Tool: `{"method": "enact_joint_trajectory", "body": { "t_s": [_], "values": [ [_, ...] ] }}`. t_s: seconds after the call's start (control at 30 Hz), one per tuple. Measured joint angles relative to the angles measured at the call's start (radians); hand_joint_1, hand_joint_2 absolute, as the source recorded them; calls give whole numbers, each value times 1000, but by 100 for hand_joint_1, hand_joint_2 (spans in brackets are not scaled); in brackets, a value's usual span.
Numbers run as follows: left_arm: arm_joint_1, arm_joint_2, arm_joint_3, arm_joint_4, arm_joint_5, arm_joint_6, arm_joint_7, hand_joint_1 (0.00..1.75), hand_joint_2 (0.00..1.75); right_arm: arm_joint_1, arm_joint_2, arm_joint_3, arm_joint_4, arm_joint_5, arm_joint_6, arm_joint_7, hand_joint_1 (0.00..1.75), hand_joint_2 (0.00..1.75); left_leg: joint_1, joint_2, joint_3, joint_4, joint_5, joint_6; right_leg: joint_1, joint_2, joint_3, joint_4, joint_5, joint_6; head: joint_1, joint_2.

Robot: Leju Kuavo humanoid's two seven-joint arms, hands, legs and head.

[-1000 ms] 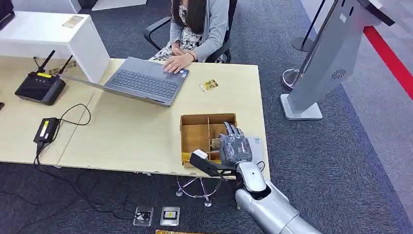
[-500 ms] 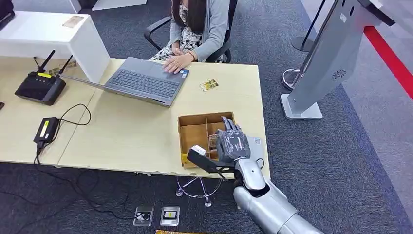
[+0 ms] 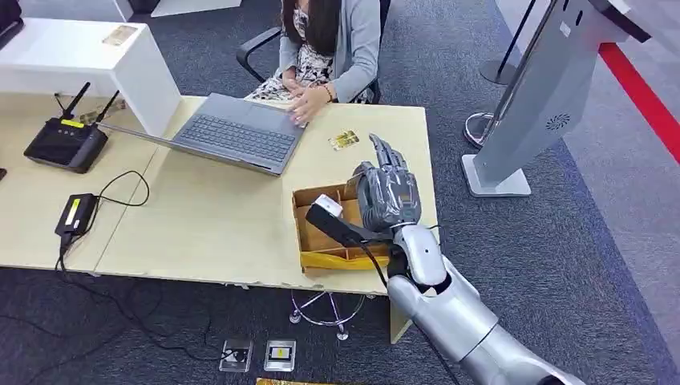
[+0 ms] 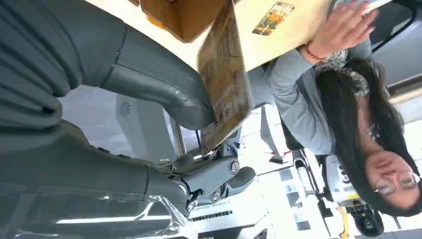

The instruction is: Pass the card to the sensor for recognition and then transmit it.

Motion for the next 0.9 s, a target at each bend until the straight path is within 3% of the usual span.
{"method": "enact_joint_trajectory", "body": {
  "t_s": [0.27,0.43,0.9],
  "values": [
    [-1,0,-2,0,-13,0,-6,0,0,-26,-6,-1,29,-33,-43,-40,175,175,0,0,0,0,0,0,0,0,0,0,0,0,0,0],
    [-1,1,-2,0,-12,0,-17,0,0,-93,-1,4,126,-54,-53,-76,175,175,0,0,0,0,0,0,0,0,0,0,0,0,0,0],
    [-2,6,-2,0,-12,-12,-30,0,0,-231,67,6,359,-65,-107,-136,175,175,0,0,-1,0,0,0,0,0,0,0,0,0,0,0]
  ]
}}
